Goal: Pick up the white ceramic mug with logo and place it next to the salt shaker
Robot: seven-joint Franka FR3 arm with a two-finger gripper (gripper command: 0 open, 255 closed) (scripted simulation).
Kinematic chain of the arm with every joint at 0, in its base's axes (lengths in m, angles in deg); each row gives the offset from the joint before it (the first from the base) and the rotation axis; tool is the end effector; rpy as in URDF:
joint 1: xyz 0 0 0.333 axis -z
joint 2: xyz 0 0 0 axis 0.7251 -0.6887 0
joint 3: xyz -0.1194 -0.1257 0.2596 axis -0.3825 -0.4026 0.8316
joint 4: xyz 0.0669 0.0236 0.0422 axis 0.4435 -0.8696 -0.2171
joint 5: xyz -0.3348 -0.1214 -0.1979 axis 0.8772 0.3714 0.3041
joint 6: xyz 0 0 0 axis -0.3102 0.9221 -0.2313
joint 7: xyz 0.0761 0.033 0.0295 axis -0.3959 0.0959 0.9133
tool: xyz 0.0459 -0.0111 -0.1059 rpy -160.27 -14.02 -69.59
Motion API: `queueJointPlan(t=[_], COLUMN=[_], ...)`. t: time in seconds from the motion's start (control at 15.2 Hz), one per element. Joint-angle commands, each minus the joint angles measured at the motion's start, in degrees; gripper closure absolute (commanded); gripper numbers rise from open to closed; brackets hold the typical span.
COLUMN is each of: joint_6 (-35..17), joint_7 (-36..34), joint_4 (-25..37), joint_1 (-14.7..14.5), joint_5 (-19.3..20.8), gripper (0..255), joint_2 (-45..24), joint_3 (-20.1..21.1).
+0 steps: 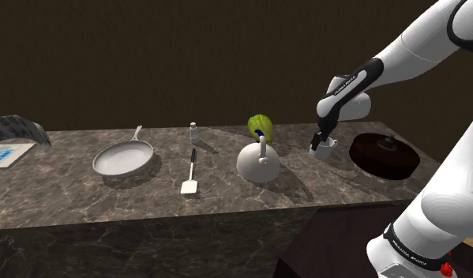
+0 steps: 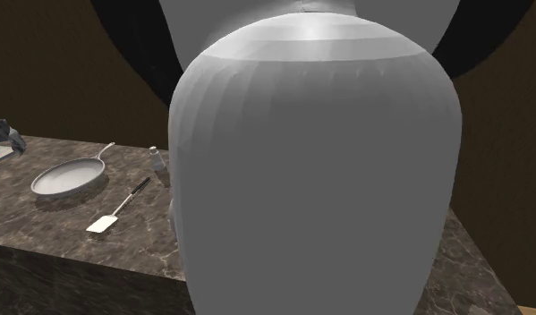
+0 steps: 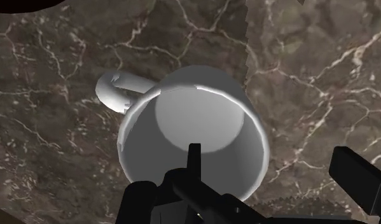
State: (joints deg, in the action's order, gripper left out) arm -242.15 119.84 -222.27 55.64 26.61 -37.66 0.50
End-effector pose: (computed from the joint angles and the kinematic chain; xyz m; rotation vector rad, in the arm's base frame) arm 0.4020 -0.2512 0.2301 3.0785 -0.0104 0.0925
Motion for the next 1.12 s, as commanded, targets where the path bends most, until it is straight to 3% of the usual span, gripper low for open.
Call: queueJointPlan(t=[0.0, 0.13, 0.66, 0.73, 1.06], joint_6=[-1.7, -3.6, -3.6, -3.6, -3.6], joint_7=[1.3, 2.9, 2.8, 2.8, 2.8], joint_4=[0.2, 0.4, 0.4, 0.4, 0.4], joint_1=[0.2, 0.5, 0.6, 0.6, 0.6], joint_5=[-1.7, -3.9, -3.8, -3.8, -3.8], gripper=[0, 0, 0, 255, 255], joint_2=[-2.0, -4.3, -4.3, -4.3, -4.3], joint_3=[0.3, 1.0, 1.1, 1.1, 1.1])
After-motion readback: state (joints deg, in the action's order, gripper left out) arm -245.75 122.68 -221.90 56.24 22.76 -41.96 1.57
